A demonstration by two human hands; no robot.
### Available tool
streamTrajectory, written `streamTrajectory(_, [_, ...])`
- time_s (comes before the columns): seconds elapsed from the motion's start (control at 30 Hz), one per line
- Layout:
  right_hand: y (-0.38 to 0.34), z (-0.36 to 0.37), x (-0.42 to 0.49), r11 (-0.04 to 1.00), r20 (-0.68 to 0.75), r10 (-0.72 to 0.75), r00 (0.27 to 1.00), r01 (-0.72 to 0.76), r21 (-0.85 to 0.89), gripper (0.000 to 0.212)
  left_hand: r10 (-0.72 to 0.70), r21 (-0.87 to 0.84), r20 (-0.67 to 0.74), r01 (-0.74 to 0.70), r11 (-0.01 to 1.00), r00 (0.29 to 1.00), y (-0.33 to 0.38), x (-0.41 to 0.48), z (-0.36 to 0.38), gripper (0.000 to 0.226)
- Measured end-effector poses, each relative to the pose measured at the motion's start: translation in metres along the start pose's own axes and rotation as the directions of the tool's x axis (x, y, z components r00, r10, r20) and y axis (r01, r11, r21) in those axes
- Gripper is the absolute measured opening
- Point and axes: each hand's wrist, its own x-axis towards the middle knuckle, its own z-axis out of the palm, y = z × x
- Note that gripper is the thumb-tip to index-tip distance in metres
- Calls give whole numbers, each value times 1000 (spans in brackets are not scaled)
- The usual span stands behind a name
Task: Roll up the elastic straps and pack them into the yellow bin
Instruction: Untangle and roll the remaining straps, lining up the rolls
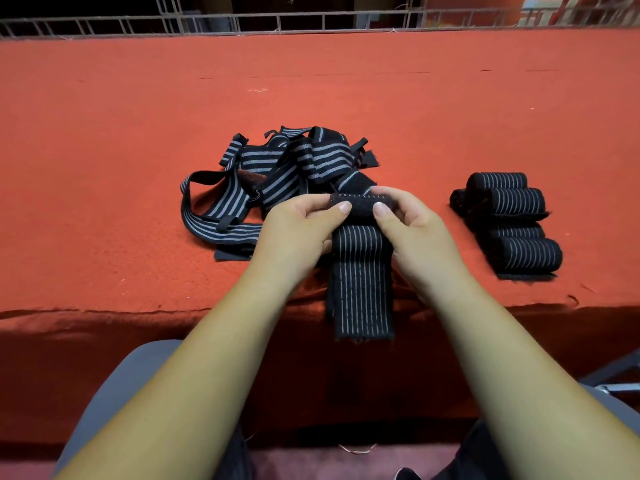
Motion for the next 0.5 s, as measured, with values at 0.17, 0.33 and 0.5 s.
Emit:
streamTrajectory(0.17, [0,7,-3,988,58,52,997,-60,144,31,-34,-209,-29,27,978,999,-1,0,2,23])
streamTrajectory(0.33, [1,19,-11,996,156,88,984,-90,10,34,20,-253,-95,-43,967,995,-1,5,0,25])
streamTrajectory(0.5, [7,15,-6,979,180,148,972,-170,114,23,100,-133,-104,-114,985,989,-5,8,-6,32])
